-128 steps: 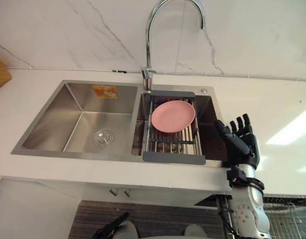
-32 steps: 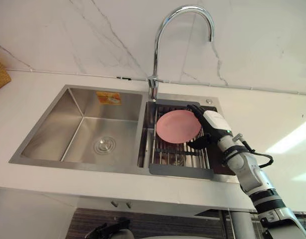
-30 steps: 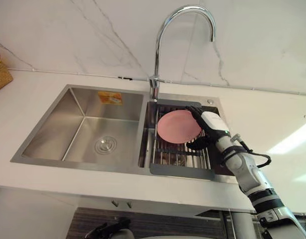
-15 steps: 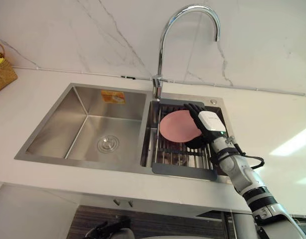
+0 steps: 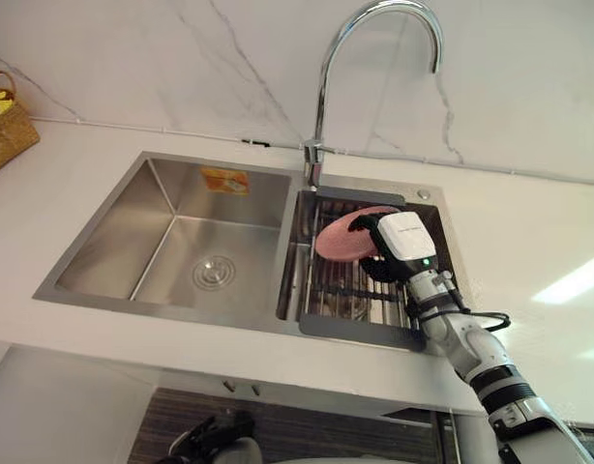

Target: Walk over to the sink, pick up the cup, carry it to the dishwasher, place the cup inside the dishwasher, then close the dishwasher door

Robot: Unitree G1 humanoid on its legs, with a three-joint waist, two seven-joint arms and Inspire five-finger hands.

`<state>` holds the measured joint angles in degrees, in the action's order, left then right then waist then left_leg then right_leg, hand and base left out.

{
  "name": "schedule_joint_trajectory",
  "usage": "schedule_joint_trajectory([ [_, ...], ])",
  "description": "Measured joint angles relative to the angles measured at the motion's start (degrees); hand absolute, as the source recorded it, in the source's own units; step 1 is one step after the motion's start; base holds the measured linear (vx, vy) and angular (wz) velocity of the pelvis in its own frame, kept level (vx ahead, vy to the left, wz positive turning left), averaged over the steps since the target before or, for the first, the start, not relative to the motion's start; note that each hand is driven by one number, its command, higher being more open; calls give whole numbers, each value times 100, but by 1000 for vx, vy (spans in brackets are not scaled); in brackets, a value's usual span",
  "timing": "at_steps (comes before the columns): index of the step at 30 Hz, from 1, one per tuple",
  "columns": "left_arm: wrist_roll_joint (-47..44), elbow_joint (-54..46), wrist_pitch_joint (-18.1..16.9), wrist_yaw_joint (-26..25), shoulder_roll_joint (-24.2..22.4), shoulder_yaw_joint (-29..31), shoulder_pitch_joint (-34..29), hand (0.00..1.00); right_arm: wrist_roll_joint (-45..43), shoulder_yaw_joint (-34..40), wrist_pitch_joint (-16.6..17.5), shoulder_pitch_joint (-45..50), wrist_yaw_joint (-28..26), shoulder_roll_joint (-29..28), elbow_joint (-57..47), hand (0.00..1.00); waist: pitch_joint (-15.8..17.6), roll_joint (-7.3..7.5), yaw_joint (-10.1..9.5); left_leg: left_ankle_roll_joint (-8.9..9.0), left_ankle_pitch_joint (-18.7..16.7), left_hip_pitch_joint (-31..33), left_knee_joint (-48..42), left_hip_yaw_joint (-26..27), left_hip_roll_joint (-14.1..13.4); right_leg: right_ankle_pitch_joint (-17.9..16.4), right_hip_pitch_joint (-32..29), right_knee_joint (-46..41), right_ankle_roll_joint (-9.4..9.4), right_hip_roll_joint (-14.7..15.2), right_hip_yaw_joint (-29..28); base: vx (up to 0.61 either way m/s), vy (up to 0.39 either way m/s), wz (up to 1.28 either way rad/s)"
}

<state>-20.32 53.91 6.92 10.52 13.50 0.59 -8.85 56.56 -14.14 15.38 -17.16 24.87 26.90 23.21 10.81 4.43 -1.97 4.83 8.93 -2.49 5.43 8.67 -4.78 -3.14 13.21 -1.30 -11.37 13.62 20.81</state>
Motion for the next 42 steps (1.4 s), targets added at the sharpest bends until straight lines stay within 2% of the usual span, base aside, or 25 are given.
schedule_joint_trajectory([
  [9,-114,-2,17,100,20,-87,1,100,386,-281,214,-28,86,65,-4,0,0,0,-47,-14,-15,-7,0,3,-17,8,-24,-64,-9,-3,-9,0,0,0],
  [13,-114,-6,16,105,19,-90,2,100,381,-546,278,-41,82,136,-11,0,0,0,-58,-18,-17,-9,0,0,-22,8,-24,-74,-8,-7,-9,0,0,0],
  [20,-349,-2,92,96,11,-90,-21,100,88,-438,293,-158,127,269,-220,0,-6,-9,-48,-15,-22,-66,0,157,-58,45,-90,-86,-30,-12,-181,-3,0,-10],
  [25,-607,-8,218,-22,-5,-32,-99,100,-238,369,279,-148,369,378,-1197,0,-16,-22,65,-18,-38,-86,-1,358,-119,201,-240,-94,-41,-33,-375,-22,5,-26],
  [28,-557,-11,324,-53,-39,70,-101,100,-465,1327,174,-54,487,596,-2148,0,-30,-40,101,-39,-70,-159,-1,538,-183,238,-437,-344,-11,-42,-497,-39,18,-29],
  [30,-646,-5,594,-78,6,98,-101,100,-702,2194,79,325,744,771,-2788,0,-68,-50,211,-71,-95,-177,0,597,-233,243,-633,-674,-1,-46,-537,-42,18,-17],
  [31,-664,3,703,-78,23,119,-98,100,-753,2380,39,433,819,800,-2872,0,-96,-54,247,-73,-97,-160,0,616,-247,243,-720,-785,2,-44,-555,-46,29,-19],
  [33,-631,8,1129,21,148,134,-37,100,-817,2940,-186,766,1237,823,-2924,0,-160,-51,398,-74,-98,4,0,623,-295,284,-1331,-1409,145,-45,-680,-57,28,-37],
  [34,-566,16,1194,63,177,135,9,100,-817,3029,-267,837,1366,823,-2917,0,-158,-46,414,-74,-98,65,0,630,-303,327,-1510,-1529,217,-51,-693,-82,28,-70],
  [35,-512,32,1323,95,222,136,108,100,-814,3135,-406,949,1617,822,-2899,0,-149,-30,428,-73,-97,185,0,669,-316,442,-1803,-1617,382,-88,-698,-92,27,-96],
  [37,-483,55,1471,64,290,138,233,100,-818,3198,-543,1135,1873,820,-2899,0,-94,58,433,-74,-95,260,0,950,-375,596,-2068,-1470,587,-166,-680,-64,-7,-108],
  [40,-711,162,1589,-239,400,253,344,100,-955,3417,-637,1724,2055,673,-2905,0,24,297,560,-55,-110,254,1,1372,-527,974,-2179,-993,863,-418,-364,-60,-43,-103],
  [41,-875,202,1596,-352,493,515,392,100,-1048,3528,-620,1793,2096,457,-2896,0,70,660,594,-122,-367,398,-748,1639,-391,1041,-2275,-715,909,-350,-65,-30,-15,-115],
  [42,-961,204,1582,-420,519,685,399,100,-1084,3596,-591,1791,2116,411,-2894,0,86,789,582,-211,-817,555,-1272,1787,-402,1074,-2305,-540,1019,-339,56,-81,-28,-155],
])
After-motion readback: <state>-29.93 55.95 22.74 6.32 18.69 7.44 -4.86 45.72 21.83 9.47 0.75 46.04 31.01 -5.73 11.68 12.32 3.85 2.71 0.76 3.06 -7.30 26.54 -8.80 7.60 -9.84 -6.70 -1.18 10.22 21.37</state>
